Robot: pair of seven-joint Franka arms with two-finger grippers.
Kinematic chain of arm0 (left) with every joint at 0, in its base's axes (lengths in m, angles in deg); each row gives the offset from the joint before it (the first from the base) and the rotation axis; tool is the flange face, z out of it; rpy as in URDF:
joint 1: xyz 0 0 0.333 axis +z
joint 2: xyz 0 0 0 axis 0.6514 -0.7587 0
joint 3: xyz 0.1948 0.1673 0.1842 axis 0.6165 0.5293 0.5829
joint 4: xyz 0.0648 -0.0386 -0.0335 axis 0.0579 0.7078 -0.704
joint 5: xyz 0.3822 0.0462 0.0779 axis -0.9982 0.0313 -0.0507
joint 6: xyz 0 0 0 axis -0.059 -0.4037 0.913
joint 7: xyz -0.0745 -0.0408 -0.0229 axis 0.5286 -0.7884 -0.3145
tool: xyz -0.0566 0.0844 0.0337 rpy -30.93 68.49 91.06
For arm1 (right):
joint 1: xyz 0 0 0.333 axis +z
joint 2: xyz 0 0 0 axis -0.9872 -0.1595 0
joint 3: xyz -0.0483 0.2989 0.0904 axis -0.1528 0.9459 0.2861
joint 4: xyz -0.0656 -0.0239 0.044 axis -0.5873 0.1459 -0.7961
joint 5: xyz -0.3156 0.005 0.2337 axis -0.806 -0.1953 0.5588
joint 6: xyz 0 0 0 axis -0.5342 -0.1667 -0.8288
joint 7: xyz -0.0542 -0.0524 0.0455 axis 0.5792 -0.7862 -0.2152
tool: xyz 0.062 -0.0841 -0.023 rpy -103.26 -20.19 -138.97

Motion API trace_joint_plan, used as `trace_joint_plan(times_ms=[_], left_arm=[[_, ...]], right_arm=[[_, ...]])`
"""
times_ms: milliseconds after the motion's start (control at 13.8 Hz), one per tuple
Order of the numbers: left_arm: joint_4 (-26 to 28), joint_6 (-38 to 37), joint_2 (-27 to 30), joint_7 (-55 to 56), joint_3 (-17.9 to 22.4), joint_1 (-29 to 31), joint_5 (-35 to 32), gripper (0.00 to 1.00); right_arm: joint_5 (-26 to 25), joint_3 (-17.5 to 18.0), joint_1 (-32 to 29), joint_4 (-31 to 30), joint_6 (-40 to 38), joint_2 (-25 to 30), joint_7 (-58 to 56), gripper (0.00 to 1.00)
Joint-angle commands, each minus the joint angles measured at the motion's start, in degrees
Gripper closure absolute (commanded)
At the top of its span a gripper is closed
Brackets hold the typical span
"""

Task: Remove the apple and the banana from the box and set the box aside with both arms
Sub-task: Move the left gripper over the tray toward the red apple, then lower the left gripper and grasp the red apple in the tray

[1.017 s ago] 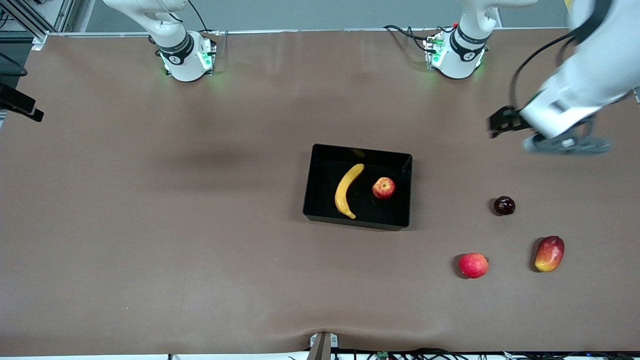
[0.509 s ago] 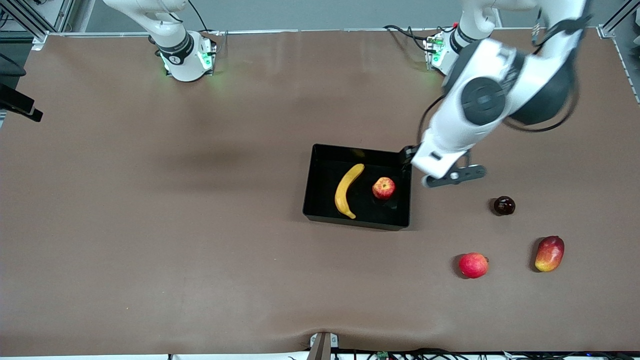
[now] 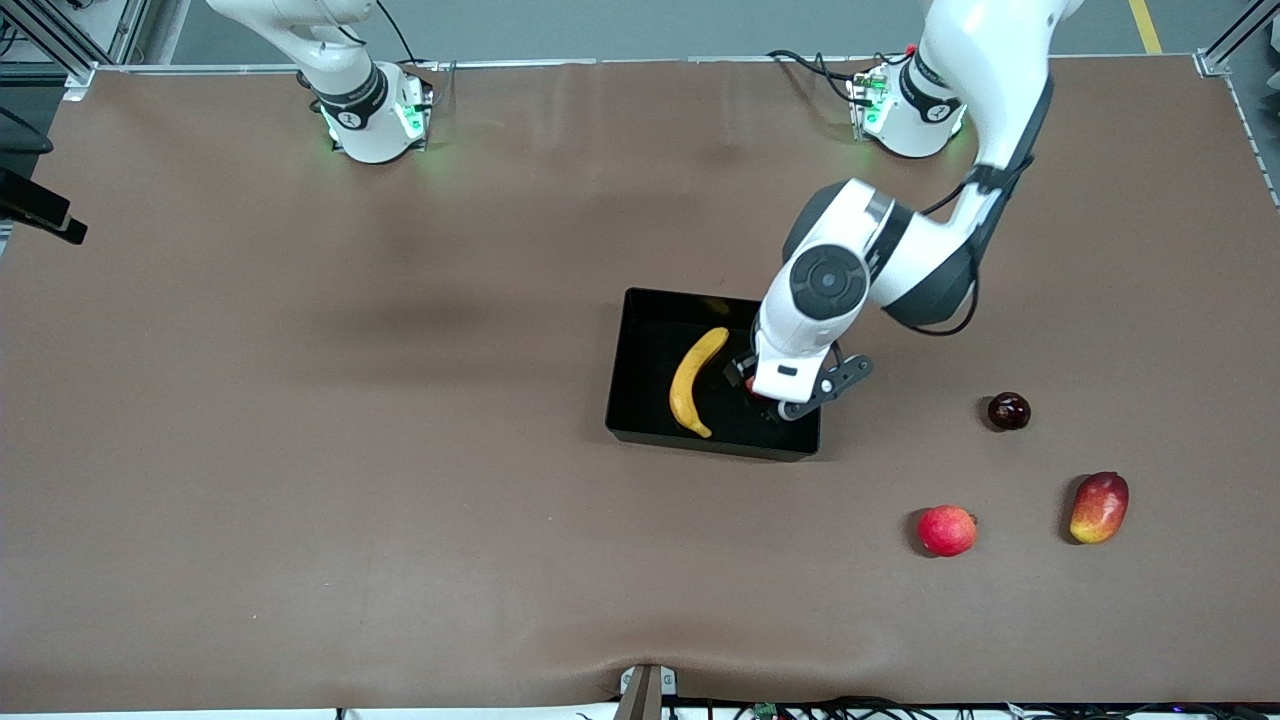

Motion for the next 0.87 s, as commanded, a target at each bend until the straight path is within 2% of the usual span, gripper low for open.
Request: trace_joint_plan(times_ms=[0, 145, 654, 799], left_arm=[[0.28, 2.55, -2.54, 6.38, 0.18, -0.52, -5.37, 0.00], [0.36, 4.57, -5.09, 9.55, 0.18, -1.22, -7.06, 0.00], [0.36, 5.99, -10.02, 9.74, 0.18, -1.23, -7.24, 0.00], [0.19, 5.90, -9.85, 9.39, 0.18, -0.88, -7.24, 0.61]], right_arm=[[1.16, 0.39, -1.62, 0.07, 0.16, -0.27, 0.33, 0.00], [1.25, 0.39, -1.80, 0.07, 0.16, -0.36, 0.33, 0.00], [2.65, 0.39, -1.62, 0.15, 0.07, -0.36, 0.33, 0.00], [2.74, 0.39, -1.80, 0.07, -0.28, -0.36, 0.33, 0.00]])
